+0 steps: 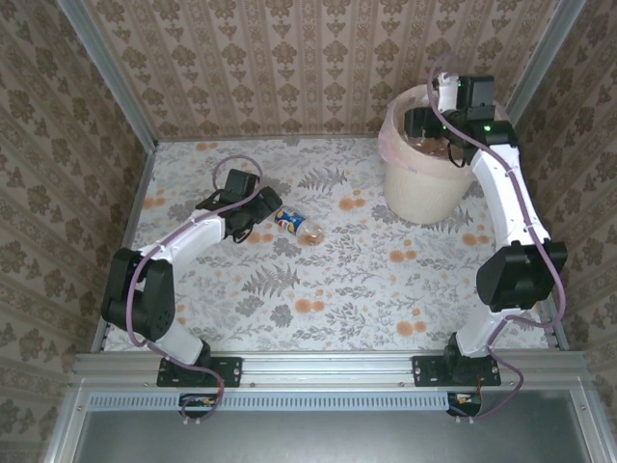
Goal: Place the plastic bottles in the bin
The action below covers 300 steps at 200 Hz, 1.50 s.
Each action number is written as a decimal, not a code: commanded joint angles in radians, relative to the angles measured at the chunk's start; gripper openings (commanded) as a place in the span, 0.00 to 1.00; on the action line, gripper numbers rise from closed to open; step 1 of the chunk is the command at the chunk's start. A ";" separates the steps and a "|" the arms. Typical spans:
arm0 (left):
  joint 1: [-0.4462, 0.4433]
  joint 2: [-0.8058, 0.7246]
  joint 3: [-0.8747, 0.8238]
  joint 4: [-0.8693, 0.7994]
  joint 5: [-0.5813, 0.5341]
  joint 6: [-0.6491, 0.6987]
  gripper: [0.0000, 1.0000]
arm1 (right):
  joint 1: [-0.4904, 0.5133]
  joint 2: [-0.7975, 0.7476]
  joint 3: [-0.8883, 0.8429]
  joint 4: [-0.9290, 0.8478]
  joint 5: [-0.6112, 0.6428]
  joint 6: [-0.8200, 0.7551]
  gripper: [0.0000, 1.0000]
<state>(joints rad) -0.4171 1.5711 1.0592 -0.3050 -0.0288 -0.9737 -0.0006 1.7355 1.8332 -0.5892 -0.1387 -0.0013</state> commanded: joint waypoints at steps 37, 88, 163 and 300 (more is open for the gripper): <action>0.013 0.022 0.031 -0.014 0.019 -0.004 1.00 | -0.012 -0.059 -0.090 -0.049 0.072 -0.002 0.79; 0.018 0.066 0.060 -0.008 0.011 0.007 1.00 | -0.012 -0.163 -0.093 0.016 -0.019 0.066 0.93; 0.029 0.250 0.208 -0.027 0.025 -0.069 1.00 | 0.021 -0.562 -0.480 0.337 -0.126 0.260 1.00; -0.004 0.443 0.294 0.017 0.008 -0.205 0.93 | 0.091 -0.766 -0.688 0.331 -0.175 0.322 1.00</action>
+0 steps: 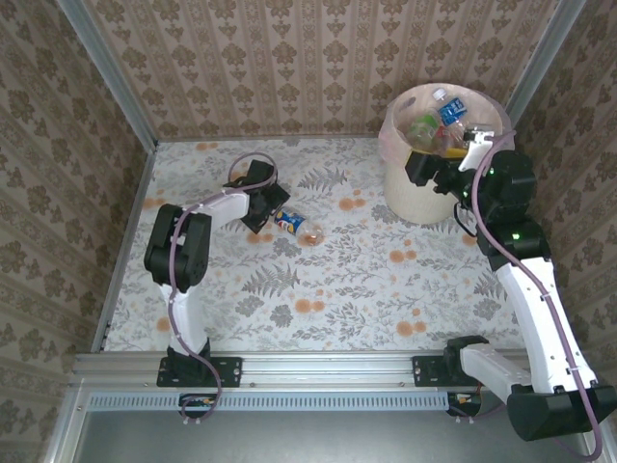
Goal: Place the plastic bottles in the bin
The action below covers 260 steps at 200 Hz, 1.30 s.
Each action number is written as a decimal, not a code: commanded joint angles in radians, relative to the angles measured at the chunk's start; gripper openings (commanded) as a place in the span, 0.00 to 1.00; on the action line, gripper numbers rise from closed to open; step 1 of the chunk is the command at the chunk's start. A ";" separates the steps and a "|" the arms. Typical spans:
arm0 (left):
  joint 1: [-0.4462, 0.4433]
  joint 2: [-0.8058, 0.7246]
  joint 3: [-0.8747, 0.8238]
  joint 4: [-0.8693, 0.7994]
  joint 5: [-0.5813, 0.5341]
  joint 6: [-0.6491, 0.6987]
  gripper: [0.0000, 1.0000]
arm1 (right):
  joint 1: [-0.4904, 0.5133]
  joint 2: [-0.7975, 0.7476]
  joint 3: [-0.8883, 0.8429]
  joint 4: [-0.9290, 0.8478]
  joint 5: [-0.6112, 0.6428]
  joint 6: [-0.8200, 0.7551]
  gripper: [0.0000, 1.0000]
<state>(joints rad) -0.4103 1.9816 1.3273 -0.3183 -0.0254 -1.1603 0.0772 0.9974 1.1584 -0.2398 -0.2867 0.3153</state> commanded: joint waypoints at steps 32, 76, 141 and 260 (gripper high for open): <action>-0.015 0.068 0.045 0.035 0.019 0.003 0.89 | 0.019 -0.035 -0.019 -0.039 -0.022 -0.008 1.00; -0.018 0.065 0.027 0.079 0.028 0.036 0.68 | 0.025 -0.039 -0.025 -0.053 -0.022 -0.020 1.00; -0.021 -0.029 -0.038 0.210 0.046 0.091 0.53 | 0.059 -0.045 -0.075 -0.014 -0.127 -0.045 1.00; -0.131 -0.352 -0.113 0.472 0.106 0.405 0.49 | 0.179 -0.034 -0.191 0.065 -0.146 0.009 1.00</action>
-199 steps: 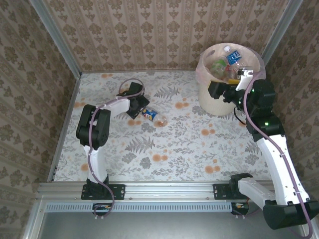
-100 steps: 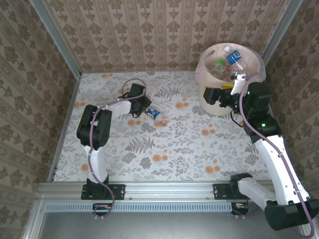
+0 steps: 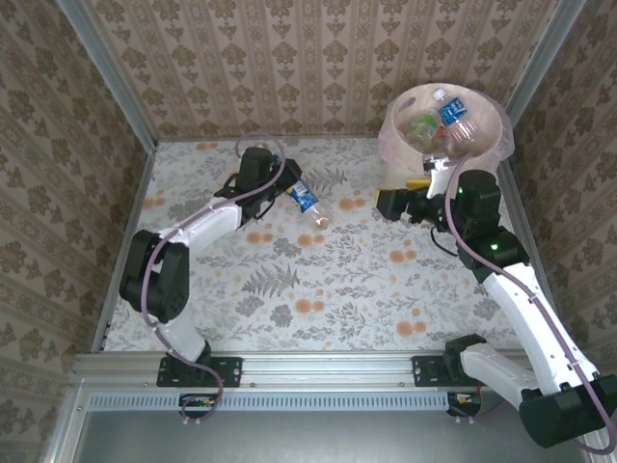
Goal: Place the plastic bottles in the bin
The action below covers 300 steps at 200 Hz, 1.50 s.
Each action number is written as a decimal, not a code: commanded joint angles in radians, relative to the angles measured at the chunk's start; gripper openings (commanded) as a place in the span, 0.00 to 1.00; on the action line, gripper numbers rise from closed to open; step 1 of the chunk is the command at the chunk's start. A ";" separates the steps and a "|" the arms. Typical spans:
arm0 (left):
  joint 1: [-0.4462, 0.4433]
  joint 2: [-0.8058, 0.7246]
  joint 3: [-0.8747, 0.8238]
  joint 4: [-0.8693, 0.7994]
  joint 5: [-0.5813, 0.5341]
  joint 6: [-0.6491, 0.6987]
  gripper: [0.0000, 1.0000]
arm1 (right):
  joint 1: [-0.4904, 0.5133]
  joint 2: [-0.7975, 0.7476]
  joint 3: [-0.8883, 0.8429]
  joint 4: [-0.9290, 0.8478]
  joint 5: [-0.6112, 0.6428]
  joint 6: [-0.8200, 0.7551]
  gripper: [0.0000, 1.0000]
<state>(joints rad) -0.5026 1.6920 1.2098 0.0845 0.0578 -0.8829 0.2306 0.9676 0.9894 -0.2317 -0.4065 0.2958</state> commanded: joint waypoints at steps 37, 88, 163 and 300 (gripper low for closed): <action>-0.093 -0.109 0.050 0.093 0.105 0.219 0.49 | 0.054 0.027 -0.041 0.123 -0.060 0.064 1.00; -0.143 -0.109 0.119 0.137 0.281 0.285 0.49 | 0.116 0.060 -0.046 0.178 -0.112 0.039 1.00; -0.204 -0.073 0.184 0.180 0.391 0.282 0.49 | 0.187 0.177 -0.037 0.229 -0.063 0.047 1.00; -0.228 -0.028 0.220 0.212 0.441 0.254 0.50 | 0.216 0.269 -0.027 0.247 0.013 0.106 0.60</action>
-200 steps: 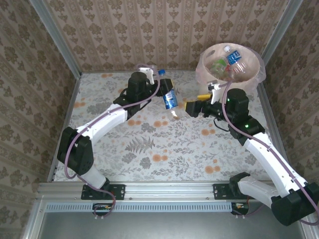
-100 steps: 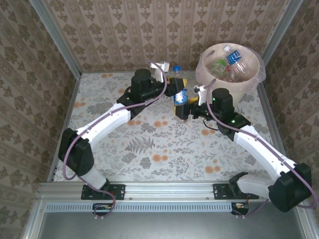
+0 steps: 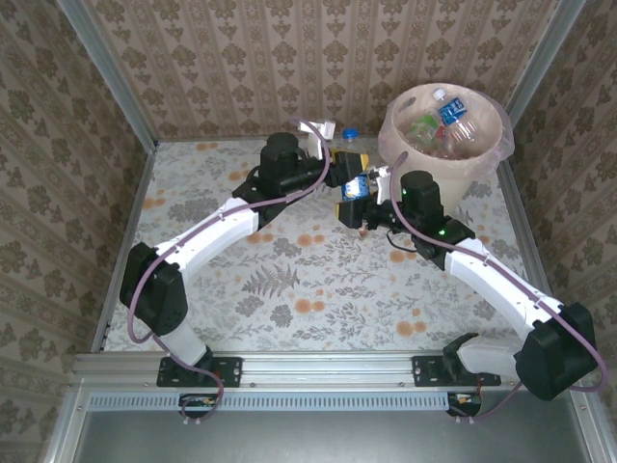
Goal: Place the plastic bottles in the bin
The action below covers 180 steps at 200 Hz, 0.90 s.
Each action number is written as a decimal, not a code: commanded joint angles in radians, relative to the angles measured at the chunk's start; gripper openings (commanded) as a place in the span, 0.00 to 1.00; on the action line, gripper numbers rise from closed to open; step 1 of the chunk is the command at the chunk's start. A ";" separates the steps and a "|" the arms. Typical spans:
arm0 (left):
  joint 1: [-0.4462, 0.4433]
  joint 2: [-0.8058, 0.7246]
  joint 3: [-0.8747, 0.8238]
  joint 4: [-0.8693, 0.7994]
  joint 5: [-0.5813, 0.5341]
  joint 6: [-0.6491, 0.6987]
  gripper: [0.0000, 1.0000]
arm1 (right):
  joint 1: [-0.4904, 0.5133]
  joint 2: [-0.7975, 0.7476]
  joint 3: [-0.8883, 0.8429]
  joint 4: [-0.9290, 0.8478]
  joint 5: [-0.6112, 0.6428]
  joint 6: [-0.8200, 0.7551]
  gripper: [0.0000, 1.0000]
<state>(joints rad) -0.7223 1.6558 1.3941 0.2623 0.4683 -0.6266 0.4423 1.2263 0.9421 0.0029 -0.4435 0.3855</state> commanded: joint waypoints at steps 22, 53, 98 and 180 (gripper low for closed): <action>-0.008 0.009 0.036 0.033 0.030 -0.002 0.50 | 0.004 0.022 0.029 0.006 0.030 0.013 0.58; -0.007 0.007 0.038 0.030 0.030 -0.001 0.51 | 0.004 0.025 0.036 -0.001 0.025 0.009 0.50; -0.012 -0.048 0.054 -0.039 0.011 0.036 0.81 | 0.004 0.025 0.068 -0.073 0.080 -0.020 0.42; 0.003 -0.233 -0.040 -0.133 -0.227 0.100 1.00 | -0.010 0.016 0.123 -0.156 0.111 -0.054 0.40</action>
<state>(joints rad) -0.7258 1.4830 1.3975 0.1493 0.3363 -0.5484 0.4438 1.2411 1.0031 -0.0978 -0.3695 0.3614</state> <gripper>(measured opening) 0.999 0.526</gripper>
